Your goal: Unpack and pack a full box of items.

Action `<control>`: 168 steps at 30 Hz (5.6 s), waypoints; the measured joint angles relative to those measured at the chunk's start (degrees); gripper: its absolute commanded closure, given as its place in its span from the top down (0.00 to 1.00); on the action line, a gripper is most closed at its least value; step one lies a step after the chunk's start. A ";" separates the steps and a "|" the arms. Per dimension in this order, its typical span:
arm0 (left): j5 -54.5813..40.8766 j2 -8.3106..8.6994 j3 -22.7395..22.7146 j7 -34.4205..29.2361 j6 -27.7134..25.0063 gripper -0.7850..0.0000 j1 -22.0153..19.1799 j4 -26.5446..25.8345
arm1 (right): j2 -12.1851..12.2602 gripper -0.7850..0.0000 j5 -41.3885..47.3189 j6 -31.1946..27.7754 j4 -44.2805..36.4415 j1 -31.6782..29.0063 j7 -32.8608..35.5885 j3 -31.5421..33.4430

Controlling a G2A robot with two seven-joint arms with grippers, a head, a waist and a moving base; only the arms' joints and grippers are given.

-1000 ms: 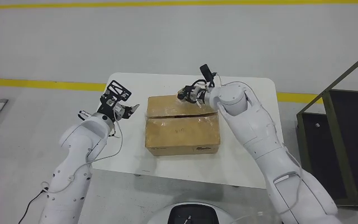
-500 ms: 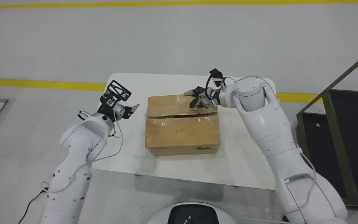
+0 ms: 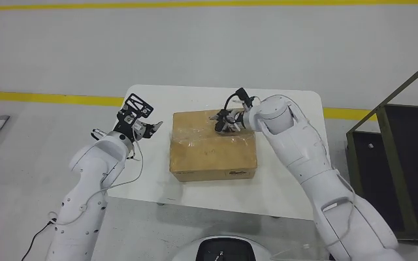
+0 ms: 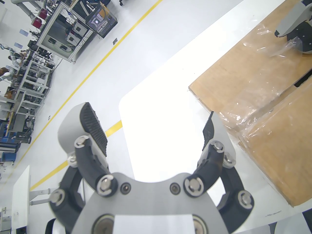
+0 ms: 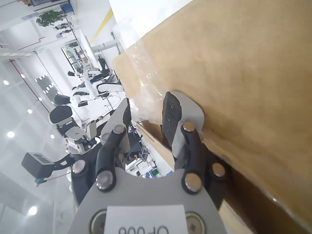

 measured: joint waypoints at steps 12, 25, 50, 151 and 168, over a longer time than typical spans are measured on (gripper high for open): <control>0.00 0.00 0.00 0.00 0.00 1.00 0.00 0.00 | -3.28 0.00 -2.01 -2.65 7.12 4.71 -1.37 -6.07; 0.00 0.00 0.00 0.00 0.00 1.00 0.00 0.00 | -4.19 0.00 -5.98 -6.68 3.61 5.43 -11.19 -6.63; 0.57 0.06 0.79 0.64 1.31 1.00 0.62 0.17 | 1.09 0.00 -18.37 -0.24 -31.31 -15.86 -22.79 3.53; 0.56 0.06 0.78 0.64 1.31 1.00 0.62 0.17 | -0.29 0.00 -92.81 22.70 -50.02 -31.55 3.58 -7.17; 0.56 0.06 0.78 0.64 1.31 1.00 0.62 0.17 | -3.21 0.55 -96.21 21.59 -47.35 -31.59 7.32 -4.25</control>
